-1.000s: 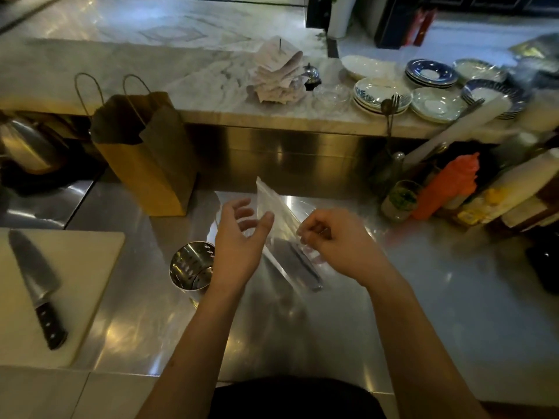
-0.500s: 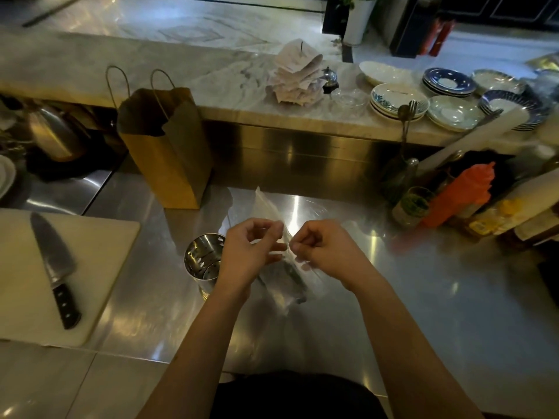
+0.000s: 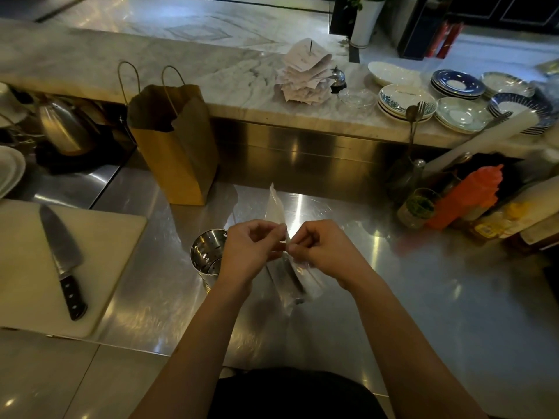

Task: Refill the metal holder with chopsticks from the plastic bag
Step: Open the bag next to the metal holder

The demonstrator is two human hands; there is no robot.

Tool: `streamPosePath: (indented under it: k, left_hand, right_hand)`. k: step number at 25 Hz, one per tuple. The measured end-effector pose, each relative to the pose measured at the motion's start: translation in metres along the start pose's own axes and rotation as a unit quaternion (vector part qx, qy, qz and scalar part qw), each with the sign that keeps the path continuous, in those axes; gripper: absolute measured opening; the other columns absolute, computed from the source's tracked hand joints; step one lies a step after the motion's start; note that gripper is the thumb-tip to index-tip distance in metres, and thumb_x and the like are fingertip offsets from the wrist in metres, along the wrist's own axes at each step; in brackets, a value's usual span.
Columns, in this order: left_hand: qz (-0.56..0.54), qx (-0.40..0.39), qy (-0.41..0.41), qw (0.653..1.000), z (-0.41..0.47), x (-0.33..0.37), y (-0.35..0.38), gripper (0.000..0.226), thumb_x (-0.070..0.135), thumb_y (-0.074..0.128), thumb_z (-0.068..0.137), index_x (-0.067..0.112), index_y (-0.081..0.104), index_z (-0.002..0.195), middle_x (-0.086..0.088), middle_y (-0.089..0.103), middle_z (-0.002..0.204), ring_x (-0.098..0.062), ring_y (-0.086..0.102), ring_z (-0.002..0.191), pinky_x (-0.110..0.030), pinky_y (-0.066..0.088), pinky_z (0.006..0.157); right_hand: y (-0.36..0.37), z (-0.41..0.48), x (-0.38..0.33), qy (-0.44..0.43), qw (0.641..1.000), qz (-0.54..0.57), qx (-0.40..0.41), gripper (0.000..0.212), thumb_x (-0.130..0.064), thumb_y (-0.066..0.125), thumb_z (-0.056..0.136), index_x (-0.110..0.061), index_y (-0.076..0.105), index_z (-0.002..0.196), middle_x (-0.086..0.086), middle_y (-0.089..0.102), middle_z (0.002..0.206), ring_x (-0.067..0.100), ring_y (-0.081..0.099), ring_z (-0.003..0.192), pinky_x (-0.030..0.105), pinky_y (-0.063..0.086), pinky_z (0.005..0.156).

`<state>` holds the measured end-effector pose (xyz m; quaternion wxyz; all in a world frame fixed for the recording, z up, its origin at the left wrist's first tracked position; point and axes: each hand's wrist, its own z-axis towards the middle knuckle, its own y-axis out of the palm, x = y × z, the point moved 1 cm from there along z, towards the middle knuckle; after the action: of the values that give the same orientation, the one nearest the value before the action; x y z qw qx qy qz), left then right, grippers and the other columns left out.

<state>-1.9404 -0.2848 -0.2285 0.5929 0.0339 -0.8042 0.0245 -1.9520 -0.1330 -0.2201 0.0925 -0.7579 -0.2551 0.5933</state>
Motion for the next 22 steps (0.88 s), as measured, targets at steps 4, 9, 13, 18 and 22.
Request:
streamPosePath:
  k: [4,9,13,18,22]
  left_hand:
    - [-0.05,-0.008,-0.028,0.998,0.001,-0.002,-0.003,0.014,0.018,0.071,0.085,0.012,0.07,0.098,-0.01,0.076,0.088,-0.022,0.075,0.081,-0.031,0.058,0.074]
    - [-0.044,-0.018,-0.036,0.998,0.001,-0.004,-0.005,0.01,0.011,0.066,0.089,0.016,0.07,0.097,-0.011,0.075,0.096,-0.022,0.074,0.086,-0.034,0.059,0.077]
    - [-0.048,-0.014,-0.037,0.998,-0.001,-0.006,-0.005,0.015,0.005,0.064,0.09,0.018,0.07,0.096,-0.01,0.074,0.097,-0.021,0.074,0.086,-0.032,0.059,0.076]
    - [-0.064,-0.008,-0.047,0.997,-0.001,-0.005,-0.006,0.017,0.002,0.065,0.087,0.013,0.07,0.099,-0.012,0.075,0.093,-0.023,0.074,0.084,-0.031,0.06,0.073]
    - [-0.079,0.0,-0.047,0.996,-0.001,-0.003,-0.005,0.015,0.001,0.067,0.086,0.01,0.07,0.096,-0.008,0.075,0.085,-0.021,0.074,0.08,-0.026,0.058,0.068]
  right_hand:
    - [0.001,0.001,0.001,-0.003,1.0,0.016,-0.001,0.005,-0.009,0.073,0.083,-0.012,0.07,0.085,0.001,0.072,0.076,0.011,0.07,0.07,0.022,0.057,0.065]
    - [0.002,0.0,0.005,0.018,0.996,0.081,-0.036,0.005,-0.011,0.072,0.083,-0.007,0.07,0.086,0.006,0.072,0.077,0.011,0.069,0.067,0.025,0.058,0.063]
    - [0.005,-0.001,0.009,0.039,0.989,0.135,-0.045,0.013,-0.01,0.073,0.083,0.001,0.068,0.088,0.011,0.071,0.081,0.016,0.069,0.072,0.039,0.058,0.074]
    - [0.006,-0.002,0.008,0.066,0.977,0.188,-0.075,0.01,-0.01,0.07,0.085,-0.001,0.067,0.087,0.003,0.068,0.08,0.011,0.064,0.076,0.029,0.052,0.07]
    - [0.007,-0.002,0.013,0.101,0.955,0.258,-0.104,0.01,-0.01,0.065,0.088,-0.013,0.065,0.079,-0.002,0.066,0.079,0.014,0.062,0.082,0.031,0.05,0.074]
